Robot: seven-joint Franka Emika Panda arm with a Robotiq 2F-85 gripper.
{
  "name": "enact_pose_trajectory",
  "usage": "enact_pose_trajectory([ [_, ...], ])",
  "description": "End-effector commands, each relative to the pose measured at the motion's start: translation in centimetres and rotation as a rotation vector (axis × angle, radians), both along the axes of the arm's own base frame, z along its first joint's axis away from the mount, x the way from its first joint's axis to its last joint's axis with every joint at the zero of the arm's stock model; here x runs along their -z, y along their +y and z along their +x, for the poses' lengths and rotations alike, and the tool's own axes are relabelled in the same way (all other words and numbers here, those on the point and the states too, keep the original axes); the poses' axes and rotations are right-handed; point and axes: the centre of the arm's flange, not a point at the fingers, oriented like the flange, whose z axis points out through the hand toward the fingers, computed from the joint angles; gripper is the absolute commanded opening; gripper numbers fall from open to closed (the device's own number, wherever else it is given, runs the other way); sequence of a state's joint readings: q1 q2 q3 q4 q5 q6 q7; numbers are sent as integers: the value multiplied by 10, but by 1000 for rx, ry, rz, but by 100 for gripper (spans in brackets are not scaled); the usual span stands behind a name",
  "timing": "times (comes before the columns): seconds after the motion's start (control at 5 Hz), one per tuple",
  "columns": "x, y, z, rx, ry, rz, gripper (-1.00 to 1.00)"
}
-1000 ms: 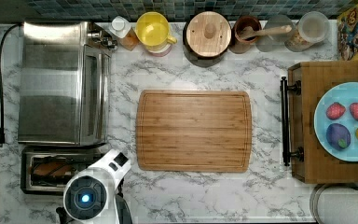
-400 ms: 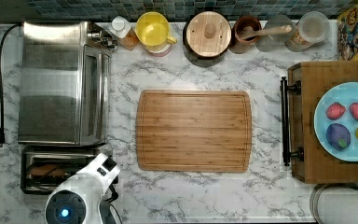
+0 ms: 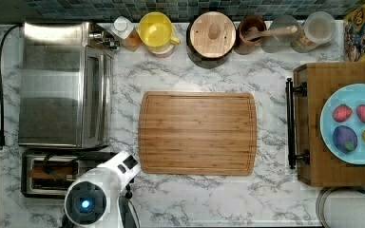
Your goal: Turn on the toaster.
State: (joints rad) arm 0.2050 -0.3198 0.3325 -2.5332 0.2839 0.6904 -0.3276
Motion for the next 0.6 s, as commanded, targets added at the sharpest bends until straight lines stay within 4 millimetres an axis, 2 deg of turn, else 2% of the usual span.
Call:
enact_pose_trajectory([
  [0.2,14,-1,-1,-3,124,122,-100],
  [0.4,19,0,-1,-5,121,112,-100],
  [0.6,9,1,2,13,95,167,-100],
])
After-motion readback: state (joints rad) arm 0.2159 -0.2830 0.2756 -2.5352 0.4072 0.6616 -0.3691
